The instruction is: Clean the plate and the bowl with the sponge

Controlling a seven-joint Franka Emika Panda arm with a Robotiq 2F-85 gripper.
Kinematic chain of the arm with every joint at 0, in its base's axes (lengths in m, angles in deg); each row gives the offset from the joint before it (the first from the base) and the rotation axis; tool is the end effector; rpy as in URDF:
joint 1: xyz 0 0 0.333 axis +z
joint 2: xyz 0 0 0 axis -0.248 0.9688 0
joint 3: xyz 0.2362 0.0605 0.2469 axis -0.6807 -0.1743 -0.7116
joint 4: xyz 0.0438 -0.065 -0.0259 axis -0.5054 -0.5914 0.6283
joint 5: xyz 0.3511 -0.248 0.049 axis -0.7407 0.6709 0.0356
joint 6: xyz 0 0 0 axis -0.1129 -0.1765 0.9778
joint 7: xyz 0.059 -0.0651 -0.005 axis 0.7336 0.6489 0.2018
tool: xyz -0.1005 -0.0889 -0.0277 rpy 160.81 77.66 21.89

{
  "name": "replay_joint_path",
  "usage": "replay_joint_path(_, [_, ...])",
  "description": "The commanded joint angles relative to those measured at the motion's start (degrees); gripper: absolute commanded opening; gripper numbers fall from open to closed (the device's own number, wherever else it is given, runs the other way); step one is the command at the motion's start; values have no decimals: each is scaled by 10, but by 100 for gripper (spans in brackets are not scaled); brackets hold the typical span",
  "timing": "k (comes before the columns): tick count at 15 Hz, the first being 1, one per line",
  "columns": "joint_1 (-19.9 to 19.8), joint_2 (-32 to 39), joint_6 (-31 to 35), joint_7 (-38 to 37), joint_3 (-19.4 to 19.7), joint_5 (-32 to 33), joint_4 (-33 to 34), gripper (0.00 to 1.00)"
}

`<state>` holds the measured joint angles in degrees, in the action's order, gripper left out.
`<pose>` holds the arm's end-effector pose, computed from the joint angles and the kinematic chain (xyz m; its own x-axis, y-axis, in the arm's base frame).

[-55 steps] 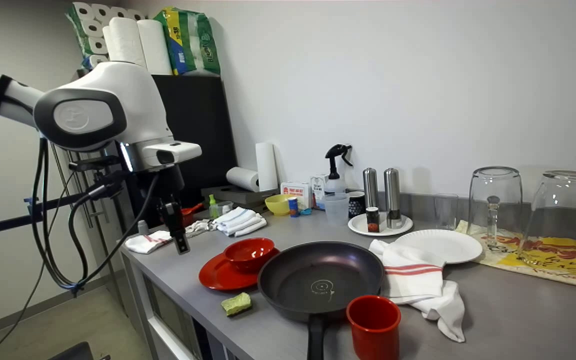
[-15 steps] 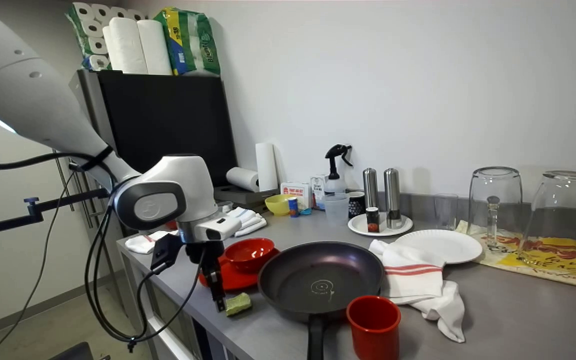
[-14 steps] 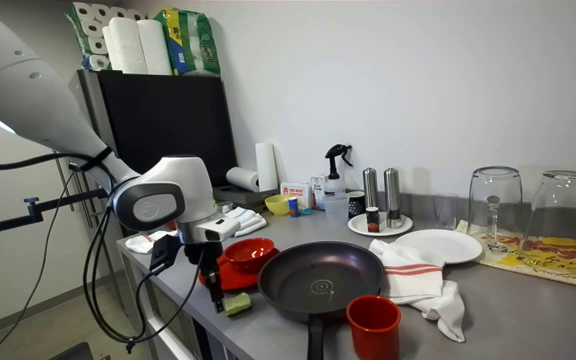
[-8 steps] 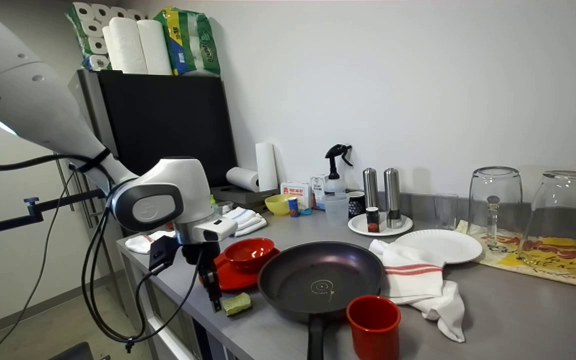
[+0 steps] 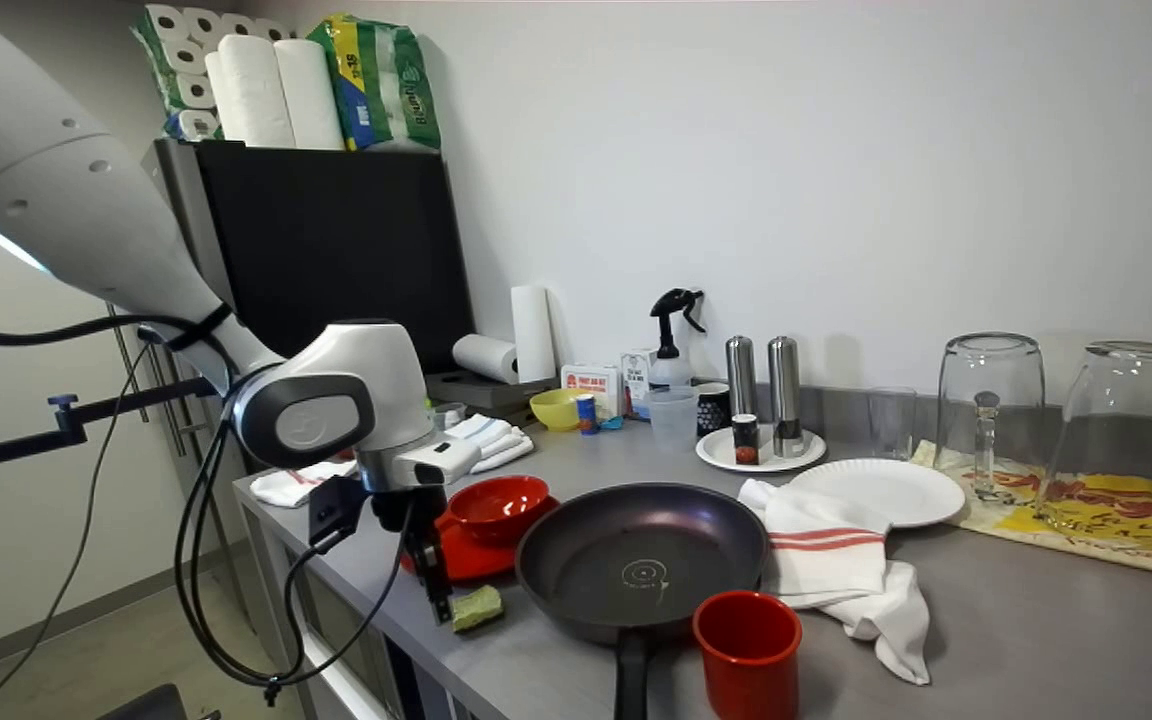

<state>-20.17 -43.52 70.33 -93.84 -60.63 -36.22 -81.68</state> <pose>0.4540 -0.0676 0.2119 0.9537 -0.2957 0.0551 -0.2968 -0.9548 0.0148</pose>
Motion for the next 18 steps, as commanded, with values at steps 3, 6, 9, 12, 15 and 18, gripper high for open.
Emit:
replay_joint_path(3, [10,44,22,-2,7,4,40,100])
replay_joint_path(6, [10,57,23,-2,11,6,52,100])
replay_joint_path(9, [10,65,20,0,14,5,58,100])
replay_joint_path(12, [10,70,17,1,19,5,60,100])
replay_joint_path(15, [11,74,18,1,22,5,59,100])
replay_joint_path(18, [11,75,17,0,23,4,59,90])
